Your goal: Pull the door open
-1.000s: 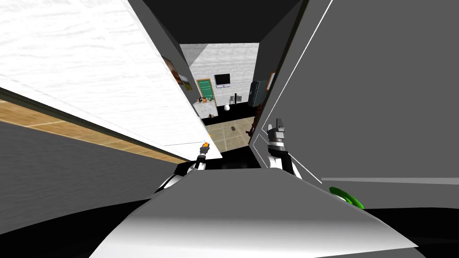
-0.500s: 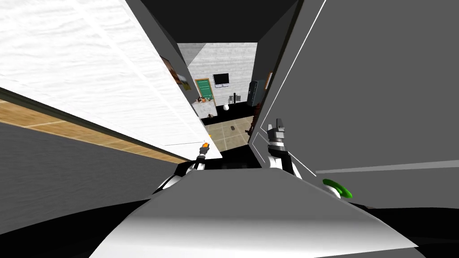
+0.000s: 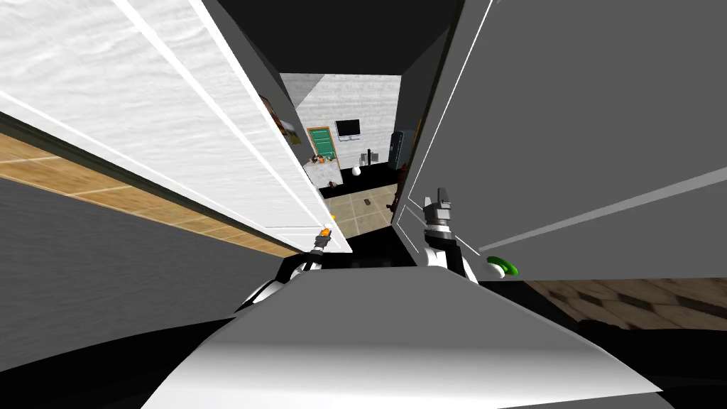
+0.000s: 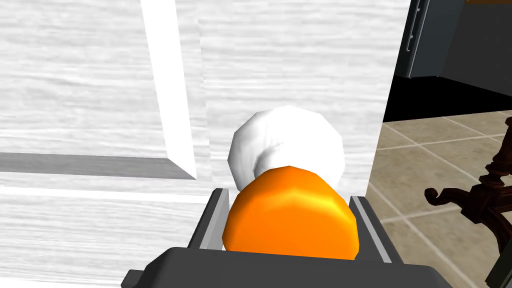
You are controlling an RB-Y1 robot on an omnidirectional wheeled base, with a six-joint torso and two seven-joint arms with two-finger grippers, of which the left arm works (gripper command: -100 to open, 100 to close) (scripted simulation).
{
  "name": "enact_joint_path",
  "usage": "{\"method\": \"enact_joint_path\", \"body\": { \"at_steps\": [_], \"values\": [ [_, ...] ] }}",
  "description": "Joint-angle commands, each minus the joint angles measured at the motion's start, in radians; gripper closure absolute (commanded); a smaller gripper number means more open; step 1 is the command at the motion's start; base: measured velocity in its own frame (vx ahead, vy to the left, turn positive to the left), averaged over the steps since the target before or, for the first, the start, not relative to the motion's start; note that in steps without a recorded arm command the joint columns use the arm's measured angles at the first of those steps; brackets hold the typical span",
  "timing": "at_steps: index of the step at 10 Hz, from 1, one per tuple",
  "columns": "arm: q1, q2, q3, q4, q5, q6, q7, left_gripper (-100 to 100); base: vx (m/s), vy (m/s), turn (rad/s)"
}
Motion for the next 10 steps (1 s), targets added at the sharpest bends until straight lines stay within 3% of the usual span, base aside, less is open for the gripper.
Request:
{"method": "enact_joint_path", "body": {
  "at_steps": [1, 3, 4, 5, 7, 10],
  "values": [
    [0.014, 0.021, -0.019, -0.010, -0.012, -0.026, 0.033, 100, -0.171, 0.054, -0.086],
    [0.026, 0.039, -0.041, -0.010, -0.025, -0.050, 0.063, 100, -0.202, 0.087, -0.073],
    [0.030, 0.034, -0.033, -0.027, -0.020, -0.031, 0.049, 100, -0.090, 0.036, -0.022],
    [0.049, 0.045, -0.047, -0.023, -0.026, -0.060, 0.063, 100, -0.130, 0.061, -0.149],
    [0.058, 0.053, -0.053, -0.019, -0.029, -0.080, 0.071, 100, -0.178, 0.076, -0.124],
    [0.084, 0.076, -0.072, -0.007, -0.036, -0.135, 0.094, 100, -0.142, 0.075, -0.131]
  ]
}}
